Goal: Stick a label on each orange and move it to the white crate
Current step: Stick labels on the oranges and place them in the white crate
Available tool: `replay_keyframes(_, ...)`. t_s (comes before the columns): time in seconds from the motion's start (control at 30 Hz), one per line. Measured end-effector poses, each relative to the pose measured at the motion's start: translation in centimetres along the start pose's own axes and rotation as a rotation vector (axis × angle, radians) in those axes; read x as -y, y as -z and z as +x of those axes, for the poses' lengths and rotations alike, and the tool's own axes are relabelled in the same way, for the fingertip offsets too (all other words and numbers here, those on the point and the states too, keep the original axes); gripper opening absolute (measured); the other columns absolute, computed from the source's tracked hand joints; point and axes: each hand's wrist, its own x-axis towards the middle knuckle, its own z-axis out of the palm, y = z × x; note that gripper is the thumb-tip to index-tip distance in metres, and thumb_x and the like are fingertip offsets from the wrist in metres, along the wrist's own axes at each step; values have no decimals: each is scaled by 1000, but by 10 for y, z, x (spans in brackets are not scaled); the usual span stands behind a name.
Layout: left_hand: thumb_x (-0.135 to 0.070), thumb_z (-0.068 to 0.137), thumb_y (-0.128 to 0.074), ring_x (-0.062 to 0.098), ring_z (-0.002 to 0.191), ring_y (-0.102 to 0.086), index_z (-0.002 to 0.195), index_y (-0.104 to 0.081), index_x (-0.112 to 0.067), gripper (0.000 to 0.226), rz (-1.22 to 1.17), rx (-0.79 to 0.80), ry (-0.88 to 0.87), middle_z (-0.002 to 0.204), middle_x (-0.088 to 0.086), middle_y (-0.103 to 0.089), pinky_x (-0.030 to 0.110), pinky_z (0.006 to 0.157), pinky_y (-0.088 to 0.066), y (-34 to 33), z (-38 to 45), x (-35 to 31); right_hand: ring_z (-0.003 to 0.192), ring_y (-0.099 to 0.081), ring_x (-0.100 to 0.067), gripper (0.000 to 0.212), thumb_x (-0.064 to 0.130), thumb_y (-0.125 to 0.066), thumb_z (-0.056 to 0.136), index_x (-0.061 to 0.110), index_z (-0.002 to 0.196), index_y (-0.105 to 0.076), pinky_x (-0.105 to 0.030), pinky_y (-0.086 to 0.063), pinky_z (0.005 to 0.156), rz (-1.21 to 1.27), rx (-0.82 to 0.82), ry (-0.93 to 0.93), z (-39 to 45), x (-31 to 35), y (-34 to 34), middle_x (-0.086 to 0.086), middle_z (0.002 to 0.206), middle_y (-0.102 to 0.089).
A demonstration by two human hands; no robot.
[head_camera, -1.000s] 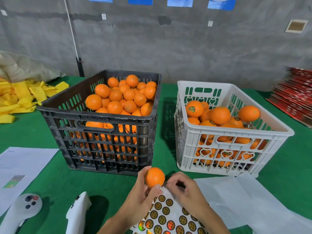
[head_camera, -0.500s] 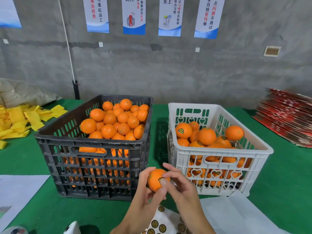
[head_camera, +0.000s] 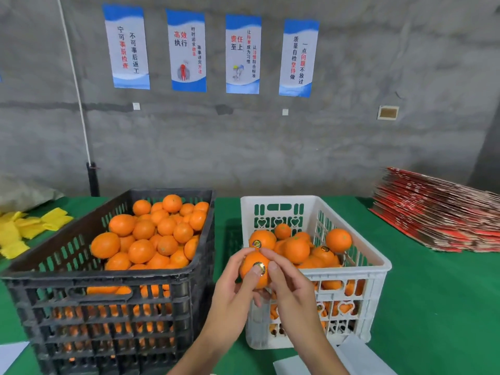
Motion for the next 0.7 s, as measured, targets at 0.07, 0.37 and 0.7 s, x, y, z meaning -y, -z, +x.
replay_keyframes(0.07, -51, 93, -65, 23, 98, -71, 131, -65, -37, 41, -56, -19, 43, 125, 2, -71, 39, 76, -58, -7, 13, -7, 126, -61, -13, 29, 29, -59, 102, 38, 128, -68, -33, -56, 96, -80, 46, 63, 9, 0, 5, 12, 135, -65)
replay_keyframes(0.37, -43, 107, -50, 5, 95, -73, 129, -61, -40, 25, 416, -12, -78, 113, -12, -71, 30, 83, -59, 1, 72, -57, 133, -43, -10, 24, 18, -66, 97, 27, 118, -74, -37, -36, 116, -791, -258, 323, 97, 4, 41, 14, 138, -55)
replay_keyframes(0.7, -41, 99, -66, 23, 126, -57, 135, -59, -32, 38, 1259, 225, 531, 142, 3, -58, 34, 101, -48, 173, 111, -66, 128, -44, 6, 19, 19, -68, 97, 30, 111, -76, -4, -23, 106, -607, 119, 297, 111, -15, -50, 23, 129, -59)
